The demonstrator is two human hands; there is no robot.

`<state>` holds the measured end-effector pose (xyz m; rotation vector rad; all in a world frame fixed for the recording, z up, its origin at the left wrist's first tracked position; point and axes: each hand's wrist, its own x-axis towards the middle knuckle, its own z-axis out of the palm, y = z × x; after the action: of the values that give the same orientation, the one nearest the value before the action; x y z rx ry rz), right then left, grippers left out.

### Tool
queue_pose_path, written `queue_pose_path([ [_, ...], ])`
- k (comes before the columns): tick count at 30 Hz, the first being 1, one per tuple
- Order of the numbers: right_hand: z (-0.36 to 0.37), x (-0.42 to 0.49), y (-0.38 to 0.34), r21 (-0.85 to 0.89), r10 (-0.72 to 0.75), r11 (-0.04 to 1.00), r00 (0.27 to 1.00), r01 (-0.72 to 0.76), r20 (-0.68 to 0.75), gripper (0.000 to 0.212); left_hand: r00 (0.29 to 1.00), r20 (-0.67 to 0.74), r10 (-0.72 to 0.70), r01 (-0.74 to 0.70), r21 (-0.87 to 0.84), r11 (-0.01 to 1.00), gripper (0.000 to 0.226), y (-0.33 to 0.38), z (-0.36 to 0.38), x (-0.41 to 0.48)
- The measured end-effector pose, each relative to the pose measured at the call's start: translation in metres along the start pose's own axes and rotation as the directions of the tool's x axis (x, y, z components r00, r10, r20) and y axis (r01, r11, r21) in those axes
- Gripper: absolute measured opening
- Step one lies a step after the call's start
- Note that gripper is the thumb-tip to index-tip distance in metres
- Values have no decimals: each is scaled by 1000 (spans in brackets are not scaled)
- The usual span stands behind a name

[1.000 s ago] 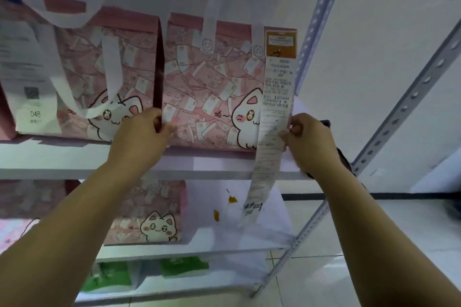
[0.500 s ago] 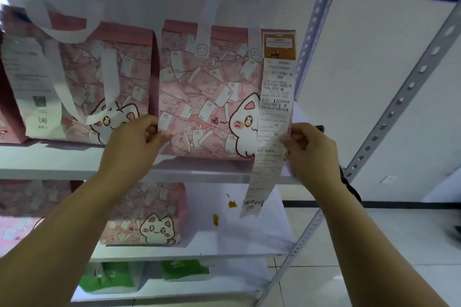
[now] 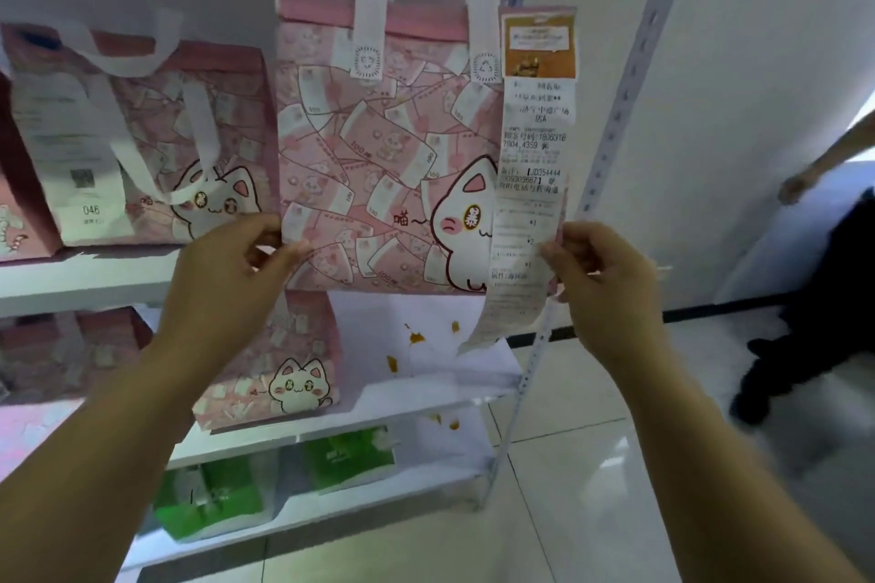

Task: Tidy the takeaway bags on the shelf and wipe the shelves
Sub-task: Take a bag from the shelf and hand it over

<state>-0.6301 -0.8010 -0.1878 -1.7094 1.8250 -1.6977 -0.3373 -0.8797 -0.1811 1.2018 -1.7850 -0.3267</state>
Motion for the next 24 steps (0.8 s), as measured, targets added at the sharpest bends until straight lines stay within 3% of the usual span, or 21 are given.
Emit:
queue_pose_path([
  [9, -90, -97, -17, -103, 64, 991, 982, -83, -179, 9, 989, 126, 78, -62, -129, 990, 11, 54, 23, -67],
  [18, -226, -148, -8, -200, 62, 968, 917, -152, -395, 18, 936, 218, 274, -210, -279, 937, 18, 163, 113, -96],
  [24, -318, -165, 13, -264, 14, 953, 890, -150, -457, 27, 906, 227, 357, -257, -375, 891, 16, 240, 185, -117],
])
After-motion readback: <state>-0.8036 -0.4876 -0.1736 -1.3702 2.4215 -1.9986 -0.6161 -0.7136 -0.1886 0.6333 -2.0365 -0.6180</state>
